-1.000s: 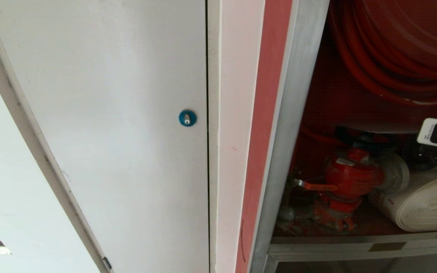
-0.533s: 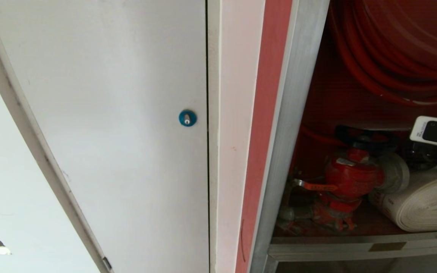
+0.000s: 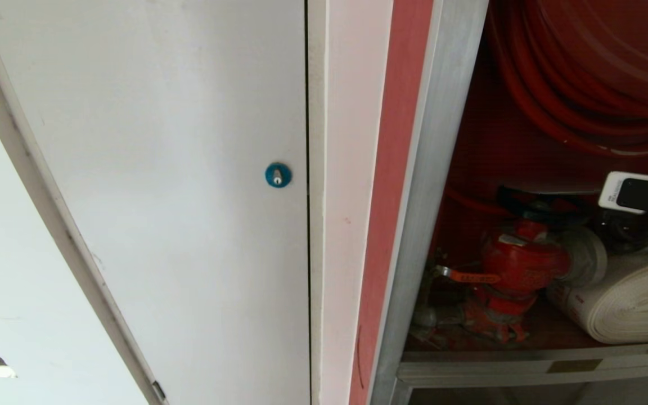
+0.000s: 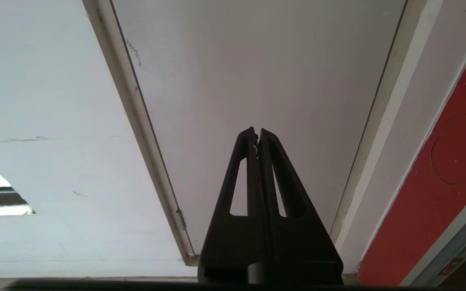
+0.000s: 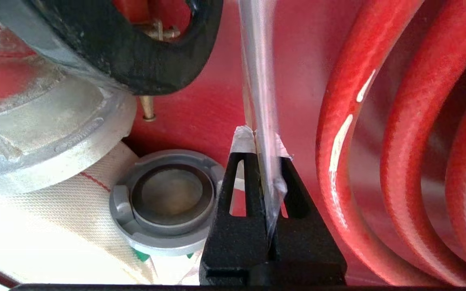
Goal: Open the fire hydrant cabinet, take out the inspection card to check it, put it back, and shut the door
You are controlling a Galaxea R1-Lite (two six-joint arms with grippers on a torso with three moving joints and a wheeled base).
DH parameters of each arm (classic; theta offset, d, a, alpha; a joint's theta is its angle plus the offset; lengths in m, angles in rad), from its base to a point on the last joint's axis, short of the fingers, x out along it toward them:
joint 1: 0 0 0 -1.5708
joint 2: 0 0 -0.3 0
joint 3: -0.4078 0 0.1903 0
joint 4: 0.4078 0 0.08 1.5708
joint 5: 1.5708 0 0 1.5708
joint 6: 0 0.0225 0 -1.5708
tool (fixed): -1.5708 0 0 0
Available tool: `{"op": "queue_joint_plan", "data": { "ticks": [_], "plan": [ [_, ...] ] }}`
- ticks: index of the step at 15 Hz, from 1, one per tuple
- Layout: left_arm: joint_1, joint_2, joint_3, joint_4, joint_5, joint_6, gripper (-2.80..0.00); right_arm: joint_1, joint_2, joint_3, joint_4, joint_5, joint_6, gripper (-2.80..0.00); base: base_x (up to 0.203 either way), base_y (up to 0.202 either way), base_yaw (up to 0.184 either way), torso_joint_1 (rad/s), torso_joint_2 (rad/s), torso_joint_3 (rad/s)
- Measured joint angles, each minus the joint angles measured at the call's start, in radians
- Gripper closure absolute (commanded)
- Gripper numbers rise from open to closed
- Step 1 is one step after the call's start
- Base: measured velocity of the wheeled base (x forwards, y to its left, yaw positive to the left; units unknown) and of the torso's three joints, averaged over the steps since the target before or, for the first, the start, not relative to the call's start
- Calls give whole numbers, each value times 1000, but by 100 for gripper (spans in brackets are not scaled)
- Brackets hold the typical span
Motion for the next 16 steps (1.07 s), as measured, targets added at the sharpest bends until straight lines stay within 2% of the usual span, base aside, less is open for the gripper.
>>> {"op": "queue_joint_plan", "data": {
  "ticks": [1,11,16],
  "plan": [
    [0,0,0,0,0,0,0,0,0,0,0,0,-1,-280,0,0,0,0,0,0],
    [0,0,0,0,0,0,0,0,-29,32,0,2,-4,-280,0,0,0,0,0,0],
    [0,0,0,0,0,0,0,0,-87,102,-2,2,-5,-280,0,0,0,0,0,0]
  ]
}}
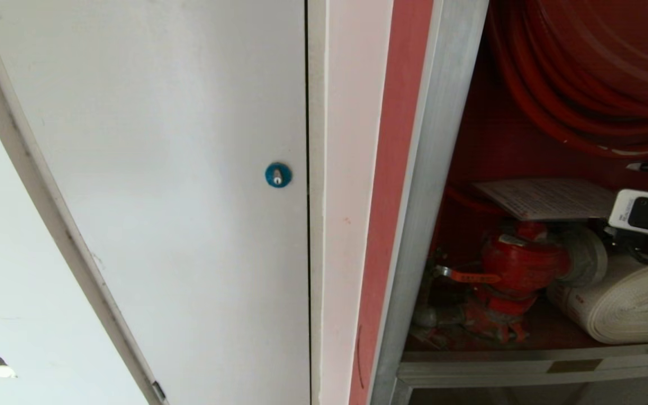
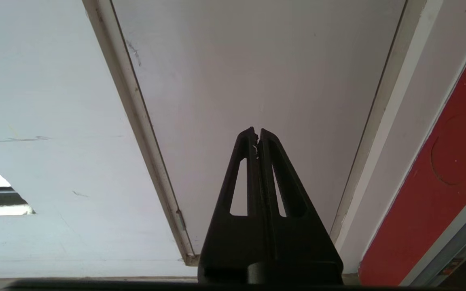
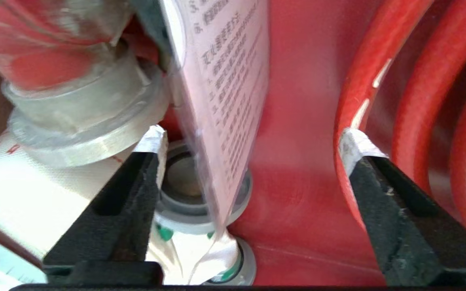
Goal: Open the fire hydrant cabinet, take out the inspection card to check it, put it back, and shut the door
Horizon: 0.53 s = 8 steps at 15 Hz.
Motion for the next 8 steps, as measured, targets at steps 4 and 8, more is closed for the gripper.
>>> {"op": "queue_joint_plan", "data": {
  "ticks": [4,8],
  "plan": [
    [0,0,0,0,0,0,0,-7,-54,48,-61,0,-33,-280,0,0,0,0,0,0],
    [0,0,0,0,0,0,0,-38,-117,96,-64,2,-68,-280,0,0,0,0,0,0]
  ]
}}
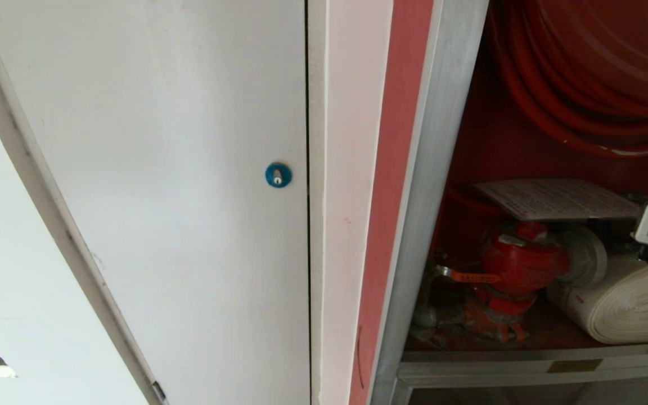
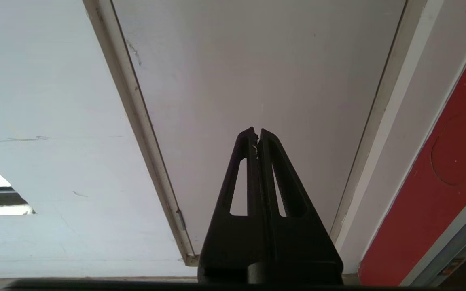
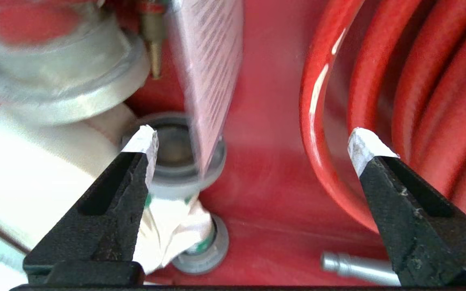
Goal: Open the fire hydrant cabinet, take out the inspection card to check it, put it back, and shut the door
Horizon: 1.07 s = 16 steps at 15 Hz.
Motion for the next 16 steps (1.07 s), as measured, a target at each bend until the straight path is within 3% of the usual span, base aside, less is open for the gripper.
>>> {"op": "queue_joint_plan", "data": {
  "ticks": [12,13,16],
  "plan": [
    [0,0,0,0,0,0,0,-165,-224,177,-11,147,-64,-280,0,0,0,0,0,0],
    [0,0,0,0,0,0,0,-170,-248,196,-10,149,-64,0,0,0,0,0,0,0],
    [0,0,0,0,0,0,0,-199,-312,237,-6,161,-64,0,0,0,0,0,0,0]
  ]
}}
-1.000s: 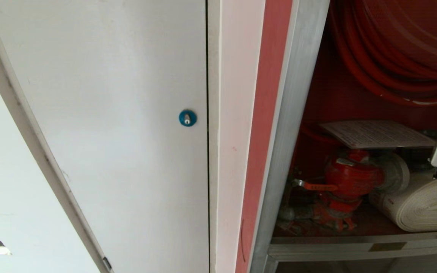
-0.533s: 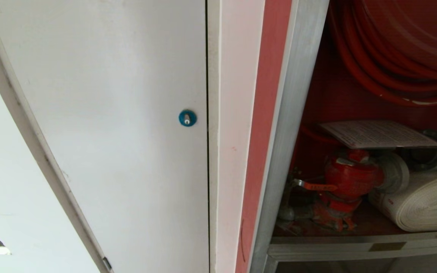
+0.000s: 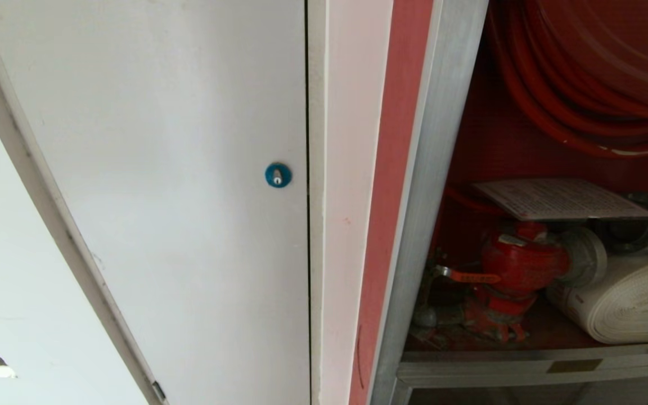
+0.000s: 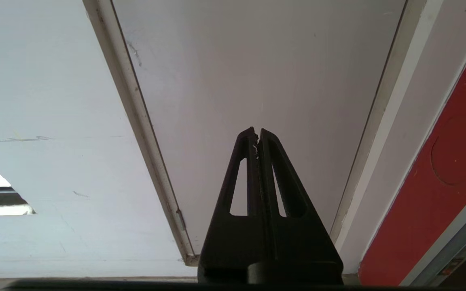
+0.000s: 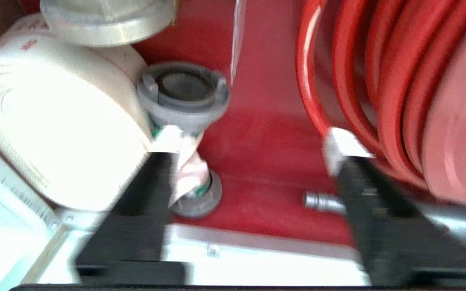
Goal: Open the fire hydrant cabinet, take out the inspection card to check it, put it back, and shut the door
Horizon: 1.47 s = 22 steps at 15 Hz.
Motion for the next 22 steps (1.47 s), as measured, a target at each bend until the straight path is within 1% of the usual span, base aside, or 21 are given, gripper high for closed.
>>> {"op": "queue_joint_plan", "data": {
  "ticks": [3,7,10,12,13,14,16,17,20,22],
  "plan": [
    [0,0,0,0,0,0,0,-52,-42,22,2,39,0,0,0,0,0,0,0,0],
    [0,0,0,0,0,0,0,-64,-70,25,1,38,1,0,0,0,0,0,0,0],
    [0,0,0,0,0,0,0,-63,-85,9,-3,26,7,0,0,0,0,0,0,0],
    [0,0,0,0,0,0,0,-47,-94,2,-3,-13,32,0,0,0,0,0,0,0],
    [0,0,0,0,0,0,0,-31,-102,1,-1,-46,47,0,0,0,0,0,0,0],
    [0,0,0,0,0,0,0,1,-114,-2,1,-110,67,0,0,0,0,0,0,0],
    [0,0,0,0,0,0,0,84,-145,-13,4,-265,112,0,0,0,0,0,0,0],
    [0,0,0,0,0,0,0,117,-162,-17,6,-339,148,0,0,0,0,0,0,0],
    [0,0,0,0,0,0,0,201,-218,-21,39,-520,222,0,0,0,0,0,0,0],
    [0,0,0,0,0,0,0,228,-254,-23,85,-597,296,0,0,0,0,0,0,0]
  ]
}}
